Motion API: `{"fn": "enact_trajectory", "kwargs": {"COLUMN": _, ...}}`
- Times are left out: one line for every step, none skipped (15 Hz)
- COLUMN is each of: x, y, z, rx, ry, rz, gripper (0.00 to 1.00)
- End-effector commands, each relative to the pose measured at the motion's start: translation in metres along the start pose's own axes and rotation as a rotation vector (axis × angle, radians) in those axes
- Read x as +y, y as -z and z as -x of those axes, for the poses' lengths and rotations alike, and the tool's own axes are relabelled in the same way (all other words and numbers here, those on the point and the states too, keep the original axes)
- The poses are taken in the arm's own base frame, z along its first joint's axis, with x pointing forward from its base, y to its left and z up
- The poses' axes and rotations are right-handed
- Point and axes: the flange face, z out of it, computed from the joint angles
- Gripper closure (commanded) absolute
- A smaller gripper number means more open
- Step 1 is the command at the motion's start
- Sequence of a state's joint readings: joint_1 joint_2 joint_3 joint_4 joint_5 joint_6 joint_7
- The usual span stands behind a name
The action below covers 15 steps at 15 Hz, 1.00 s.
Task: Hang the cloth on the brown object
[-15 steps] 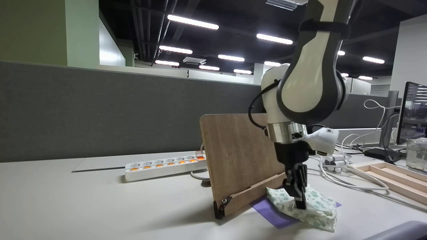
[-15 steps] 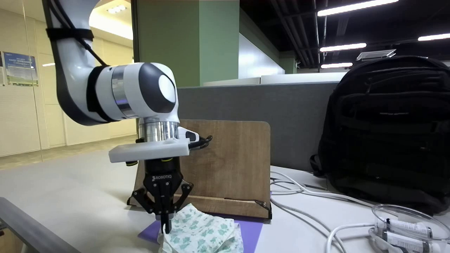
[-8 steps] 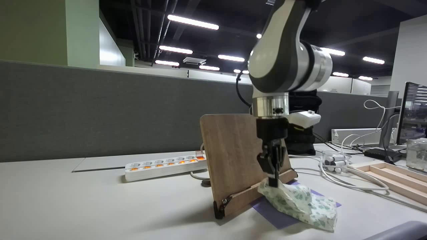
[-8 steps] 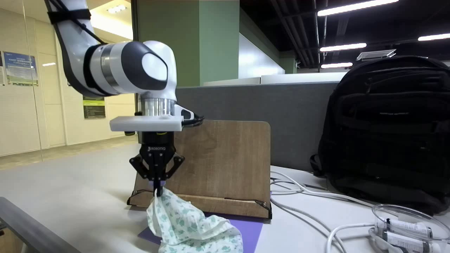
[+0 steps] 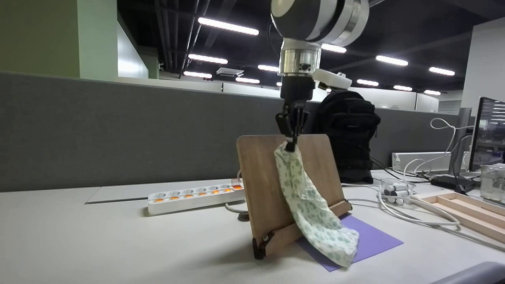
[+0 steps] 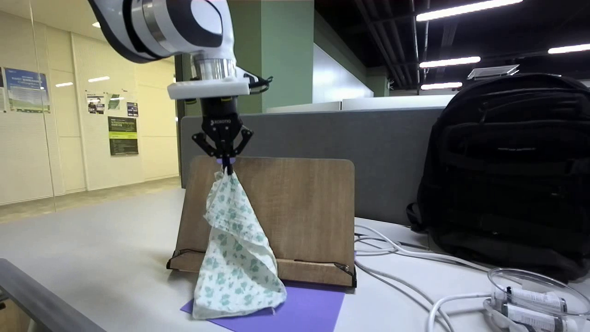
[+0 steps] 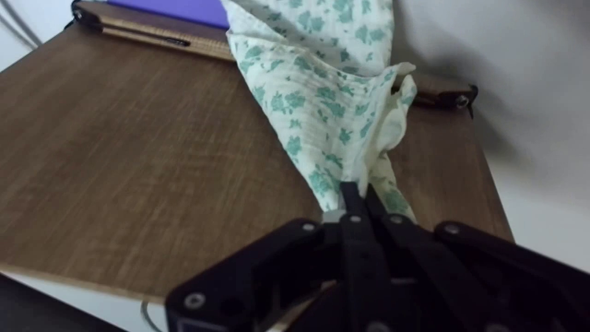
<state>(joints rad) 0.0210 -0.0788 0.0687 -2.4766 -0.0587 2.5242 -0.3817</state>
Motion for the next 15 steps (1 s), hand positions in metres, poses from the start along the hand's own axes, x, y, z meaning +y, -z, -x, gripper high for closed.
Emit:
{"fn": "enact_trajectory", "kwargs": {"x": 0.013, "y": 0.039, "z": -0.030, "rx": 0.049, "ry": -0.022, "rz": 0.004, "gripper": 0.99}}
{"fn": "enact_trajectory", "kwargs": {"x": 0.015, "y": 0.047, "z": -0.040, "rx": 0.060, "ry": -0.043, "rz": 0.000, "gripper": 0.99}}
{"fn": "enact_trajectory", "kwargs": {"x": 0.016, "y": 0.053, "z": -0.048, "rx": 0.067, "ry": -0.075, "rz": -0.015, "gripper": 0.99}}
{"fn": "enact_trajectory", "kwargs": {"x": 0.018, "y": 0.059, "z": -0.056, "rx": 0.064, "ry": -0.129, "rz": -0.022, "gripper": 0.99}}
{"fn": "enact_trajectory", "kwargs": {"x": 0.019, "y": 0.065, "z": -0.063, "rx": 0.068, "ry": -0.160, "rz": -0.030, "gripper": 0.99}}
{"fn": "enact_trajectory", "kwargs": {"x": 0.021, "y": 0.072, "z": -0.070, "rx": 0.082, "ry": -0.202, "rz": -0.026, "gripper": 0.99}}
{"fn": "enact_trajectory", "kwargs": {"x": 0.023, "y": 0.079, "z": -0.076, "rx": 0.094, "ry": -0.237, "rz": -0.025, "gripper": 0.99}}
{"fn": "enact_trajectory", "kwargs": {"x": 0.025, "y": 0.085, "z": -0.084, "rx": 0.114, "ry": -0.273, "rz": -0.026, "gripper": 0.99}}
{"fn": "enact_trajectory", "kwargs": {"x": 0.028, "y": 0.090, "z": -0.090, "rx": 0.130, "ry": -0.312, "rz": -0.030, "gripper": 0.99}}
{"fn": "enact_trajectory", "kwargs": {"x": 0.032, "y": 0.095, "z": -0.096, "rx": 0.150, "ry": -0.347, "rz": -0.028, "gripper": 0.99}}
{"fn": "enact_trajectory", "kwargs": {"x": 0.036, "y": 0.099, "z": -0.101, "rx": 0.169, "ry": -0.382, "rz": -0.029, "gripper": 0.99}}
{"fn": "enact_trajectory", "kwargs": {"x": 0.041, "y": 0.102, "z": -0.107, "rx": 0.188, "ry": -0.416, "rz": -0.029, "gripper": 0.99}}
{"fn": "enact_trajectory", "kwargs": {"x": 0.045, "y": 0.105, "z": -0.112, "rx": 0.205, "ry": -0.447, "rz": -0.029, "gripper": 0.99}}
{"fn": "enact_trajectory", "kwargs": {"x": 0.050, "y": 0.108, "z": -0.118, "rx": 0.226, "ry": -0.480, "rz": -0.033, "gripper": 0.99}}
{"fn": "enact_trajectory", "kwargs": {"x": 0.054, "y": 0.109, "z": -0.122, "rx": 0.243, "ry": -0.509, "rz": -0.030, "gripper": 0.99}}
